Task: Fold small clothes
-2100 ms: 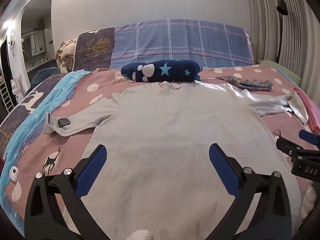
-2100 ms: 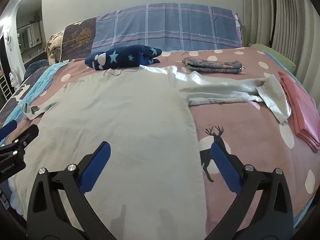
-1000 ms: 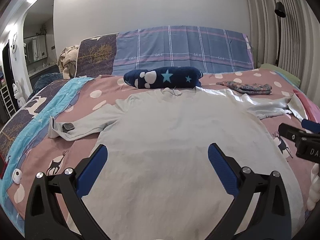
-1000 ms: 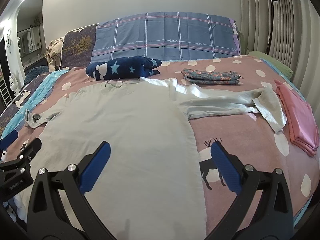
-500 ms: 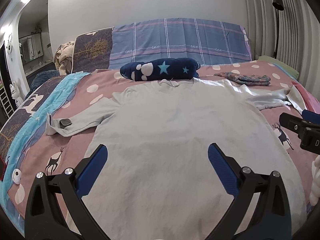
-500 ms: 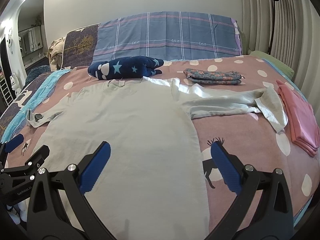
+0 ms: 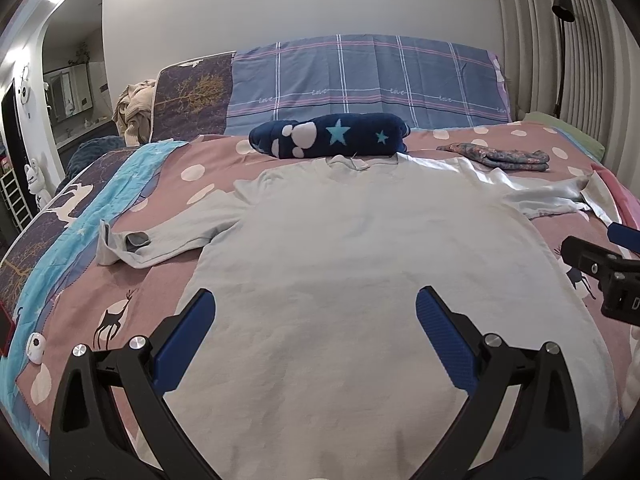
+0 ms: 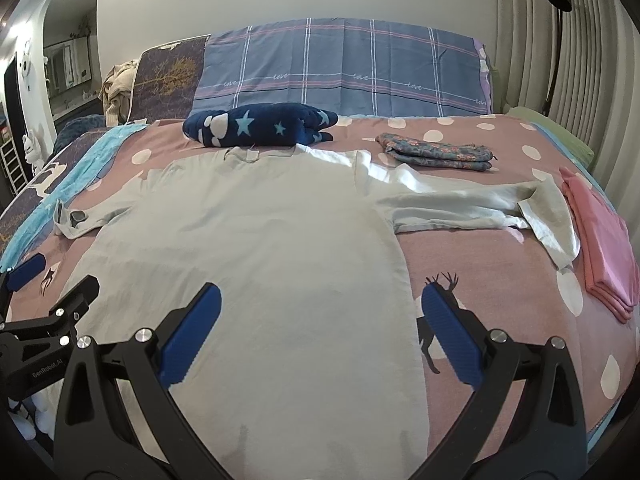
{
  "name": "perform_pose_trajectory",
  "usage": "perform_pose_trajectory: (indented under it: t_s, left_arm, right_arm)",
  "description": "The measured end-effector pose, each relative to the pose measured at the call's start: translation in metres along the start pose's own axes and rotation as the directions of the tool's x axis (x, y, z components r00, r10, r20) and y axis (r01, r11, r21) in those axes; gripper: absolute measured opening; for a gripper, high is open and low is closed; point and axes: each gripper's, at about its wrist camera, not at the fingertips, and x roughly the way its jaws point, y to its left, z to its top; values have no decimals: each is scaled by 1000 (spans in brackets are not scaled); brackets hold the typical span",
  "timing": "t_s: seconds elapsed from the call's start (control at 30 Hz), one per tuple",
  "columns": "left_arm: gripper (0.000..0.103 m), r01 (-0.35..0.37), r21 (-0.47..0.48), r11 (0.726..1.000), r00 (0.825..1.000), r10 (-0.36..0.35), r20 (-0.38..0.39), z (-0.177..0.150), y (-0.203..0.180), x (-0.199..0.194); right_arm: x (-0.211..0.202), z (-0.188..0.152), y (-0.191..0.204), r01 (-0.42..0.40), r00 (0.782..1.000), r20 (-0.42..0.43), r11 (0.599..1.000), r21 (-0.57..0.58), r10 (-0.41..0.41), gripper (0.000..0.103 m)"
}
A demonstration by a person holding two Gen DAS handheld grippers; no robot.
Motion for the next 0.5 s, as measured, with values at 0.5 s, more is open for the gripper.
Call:
perform_pose_trajectory:
  t_s: [0.5]
  left_arm:
    - [101,0,-12,1000,1000,0,-15,-3,7,5]
  right_arm:
    - [2,3,18,10,1000,4,998,-61,-10,101]
